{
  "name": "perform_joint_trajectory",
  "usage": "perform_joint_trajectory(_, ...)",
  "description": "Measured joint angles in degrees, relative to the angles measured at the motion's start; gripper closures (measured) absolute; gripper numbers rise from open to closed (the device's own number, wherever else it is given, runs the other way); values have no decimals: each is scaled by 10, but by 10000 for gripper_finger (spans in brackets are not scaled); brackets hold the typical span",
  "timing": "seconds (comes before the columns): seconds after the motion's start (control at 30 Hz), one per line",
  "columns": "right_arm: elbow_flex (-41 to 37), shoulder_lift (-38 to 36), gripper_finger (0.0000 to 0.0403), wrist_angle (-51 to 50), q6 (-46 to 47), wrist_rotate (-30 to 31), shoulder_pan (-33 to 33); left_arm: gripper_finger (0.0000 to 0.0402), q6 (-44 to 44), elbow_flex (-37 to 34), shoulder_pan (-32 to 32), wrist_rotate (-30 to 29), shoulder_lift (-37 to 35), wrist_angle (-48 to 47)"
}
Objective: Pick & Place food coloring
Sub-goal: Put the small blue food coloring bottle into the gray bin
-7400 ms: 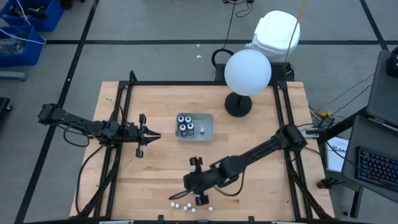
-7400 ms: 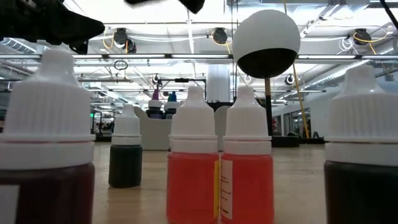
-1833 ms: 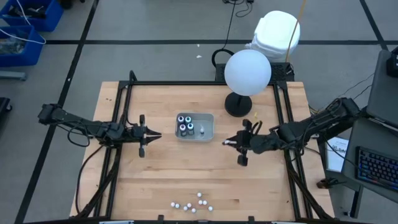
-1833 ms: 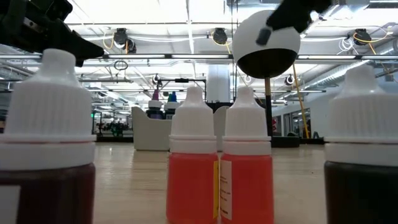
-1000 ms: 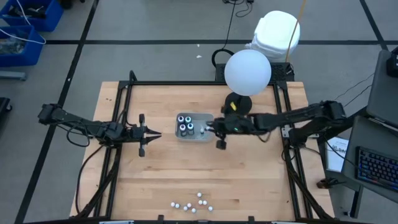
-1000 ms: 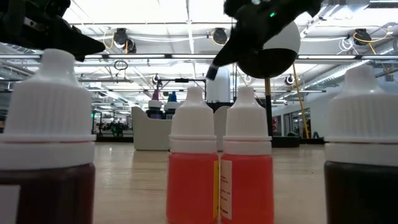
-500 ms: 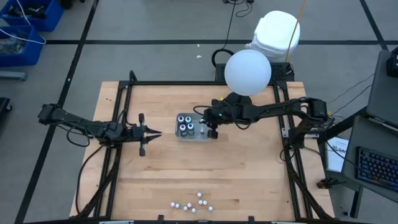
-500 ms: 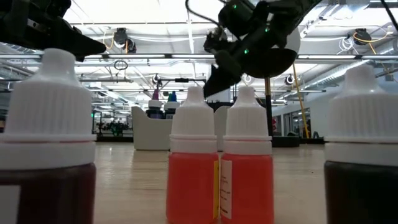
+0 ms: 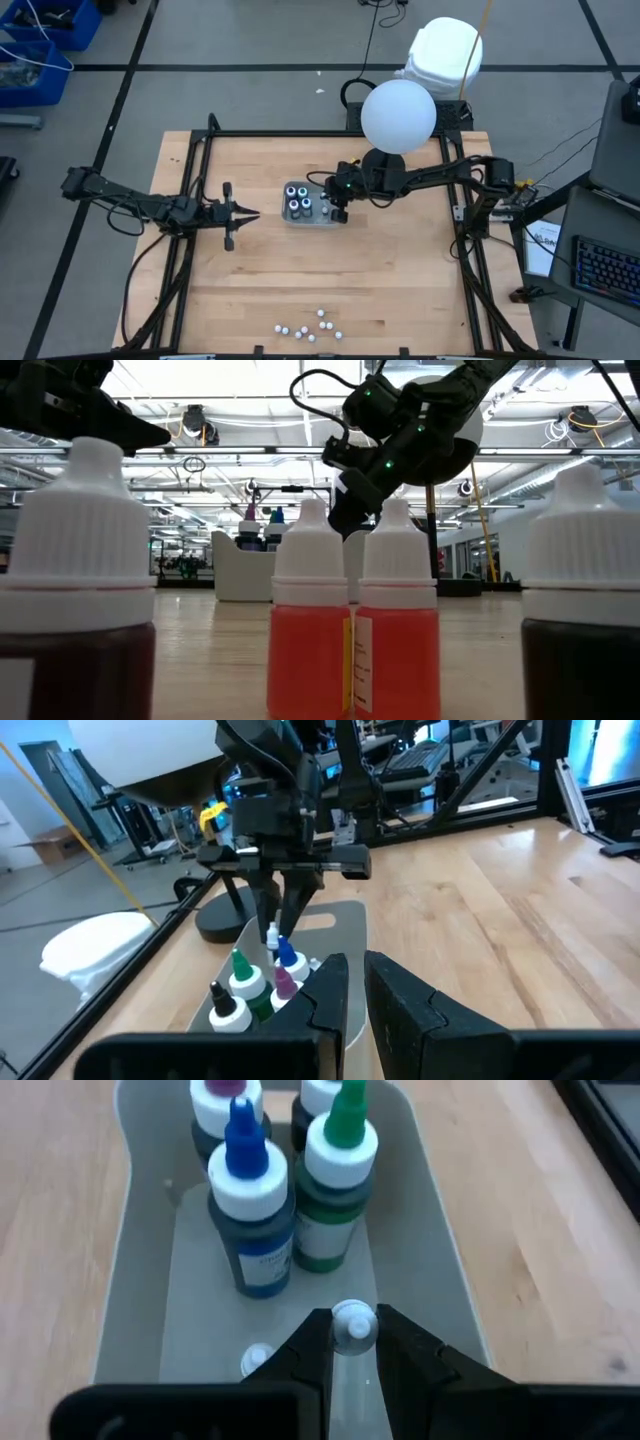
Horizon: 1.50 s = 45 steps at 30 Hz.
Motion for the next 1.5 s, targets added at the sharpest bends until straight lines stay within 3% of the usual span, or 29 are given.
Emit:
perform_joint_trajectory(0.47, 23, 1, 355, -46, -15, 0, -1, 355, 12, 0, 0, -17, 0, 0)
perform_joint_trajectory(1.5, 20, 46, 355, -16, 5, 2, -1, 355, 23, 0, 0, -27, 0, -5)
